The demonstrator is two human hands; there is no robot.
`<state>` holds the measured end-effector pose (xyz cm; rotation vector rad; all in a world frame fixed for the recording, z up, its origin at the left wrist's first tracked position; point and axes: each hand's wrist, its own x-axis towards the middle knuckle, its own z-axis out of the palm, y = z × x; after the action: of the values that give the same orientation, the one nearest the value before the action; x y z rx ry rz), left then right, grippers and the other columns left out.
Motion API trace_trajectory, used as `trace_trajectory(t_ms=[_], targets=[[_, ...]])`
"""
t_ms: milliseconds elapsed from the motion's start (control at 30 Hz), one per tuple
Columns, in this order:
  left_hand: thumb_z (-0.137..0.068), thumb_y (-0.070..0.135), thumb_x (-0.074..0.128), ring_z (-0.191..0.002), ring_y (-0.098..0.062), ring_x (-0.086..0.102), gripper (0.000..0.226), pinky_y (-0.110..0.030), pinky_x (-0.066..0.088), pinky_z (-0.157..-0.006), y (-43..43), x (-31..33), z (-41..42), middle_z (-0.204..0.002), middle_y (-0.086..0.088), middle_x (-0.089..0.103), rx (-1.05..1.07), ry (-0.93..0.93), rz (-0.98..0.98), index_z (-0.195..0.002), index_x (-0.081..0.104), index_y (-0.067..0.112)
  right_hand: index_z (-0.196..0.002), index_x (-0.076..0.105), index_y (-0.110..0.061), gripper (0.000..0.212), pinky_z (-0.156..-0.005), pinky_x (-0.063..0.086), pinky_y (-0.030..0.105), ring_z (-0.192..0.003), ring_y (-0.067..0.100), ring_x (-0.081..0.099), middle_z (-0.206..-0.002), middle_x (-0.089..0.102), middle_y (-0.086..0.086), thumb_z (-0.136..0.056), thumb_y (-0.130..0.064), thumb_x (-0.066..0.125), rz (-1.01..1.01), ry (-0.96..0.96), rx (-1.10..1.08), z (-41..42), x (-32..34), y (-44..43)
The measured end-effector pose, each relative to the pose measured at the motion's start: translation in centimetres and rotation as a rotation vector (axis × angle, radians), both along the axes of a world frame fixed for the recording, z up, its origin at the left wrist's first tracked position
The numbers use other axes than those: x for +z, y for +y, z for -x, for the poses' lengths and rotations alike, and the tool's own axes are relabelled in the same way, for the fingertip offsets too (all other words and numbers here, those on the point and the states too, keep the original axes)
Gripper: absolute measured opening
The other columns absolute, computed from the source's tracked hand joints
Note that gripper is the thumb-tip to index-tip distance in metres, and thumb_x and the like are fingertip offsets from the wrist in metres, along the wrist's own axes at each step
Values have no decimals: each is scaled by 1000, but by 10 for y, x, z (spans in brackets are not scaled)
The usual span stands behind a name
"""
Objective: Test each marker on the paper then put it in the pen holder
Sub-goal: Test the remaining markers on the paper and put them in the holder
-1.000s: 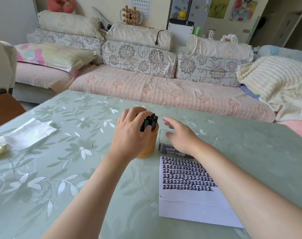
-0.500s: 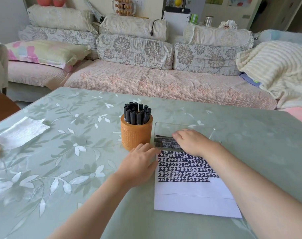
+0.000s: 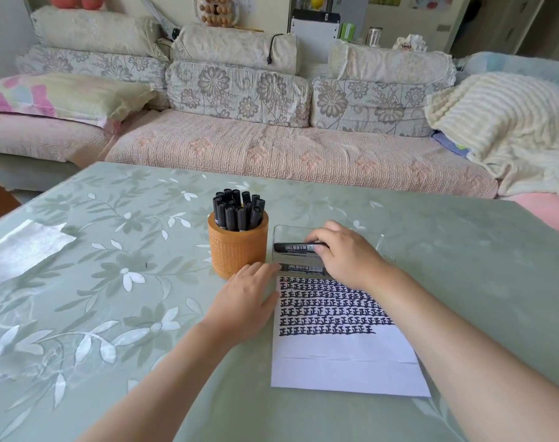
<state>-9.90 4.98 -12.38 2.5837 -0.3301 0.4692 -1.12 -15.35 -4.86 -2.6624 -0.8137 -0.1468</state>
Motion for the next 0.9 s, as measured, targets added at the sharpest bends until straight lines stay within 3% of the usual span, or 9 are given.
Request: trace_trajectory(t_ms=[200,367,433,533,667,767,833,900], targets=[[-90,17,60,-96,-11,55,38,-29,50,-78,-3,16,10,-108,8,50,30,-140,162,-126,49,19,-109,65,-31,18,-82,45,32,-90,13,55,-99,51,-12,-96,-26,54,-62,15,-7,33,0,-12],[-90,25,63,-86,-1,50,31,-14,41,-72,-8,25,20,-106,13,51,-67,-118,130,-121,58,24,-105,67,-29,24,-76,40,16,-85,5,55,-91,54,-9,-88,-12,62,-293,123,-3,59,-3,-13],[-90,20,64,-89,-3,52,27,-14,42,-75,-12,27,23,-101,14,51,-103,-119,127,-117,60,23,-102,66,-32,31,-72,41,12,-80,4,55,-90,57,-8,-84,-7,62,-396,192,-46,69,-6,-14],[-89,13,64,-88,-8,56,20,-21,46,-75,-17,31,25,-95,14,51,-100,-166,134,-108,63,20,-101,67,-30,39,-69,44,13,-72,3,56,-86,61,-7,-79,1,62,-615,319,-104,81,-10,-20],[-90,13,63,-82,-5,56,15,-18,45,-70,-26,36,28,-94,13,55,-92,-185,176,-104,64,19,-103,70,-19,36,-63,46,23,-66,6,57,-85,65,-4,-79,8,69,-933,492,-194,90,-12,-26],[-89,23,61,-81,-6,56,12,-29,51,-69,-36,37,30,-89,14,59,-90,-159,199,-100,62,23,-98,72,-14,18,-55,40,28,-62,12,53,-73,63,-1,-85,-2,70,-1147,605,-229,90,-11,-28],[-86,37,56,-78,-5,57,15,-34,52,-67,-45,39,32,-84,17,59,-120,-107,194,-98,60,27,-95,74,-16,8,-59,43,28,-70,13,58,-79,68,-1,-91,-16,67,-1150,633,-228,90,-10,-29],[-86,47,55,-78,-3,57,21,-33,52,-67,-55,42,37,-80,21,57,-155,-41,151,-97,58,30,-95,71,-17,13,-67,48,29,-78,14,64,-92,75,1,-97,-22,59,-1128,652,-200,90,-10,-29]])
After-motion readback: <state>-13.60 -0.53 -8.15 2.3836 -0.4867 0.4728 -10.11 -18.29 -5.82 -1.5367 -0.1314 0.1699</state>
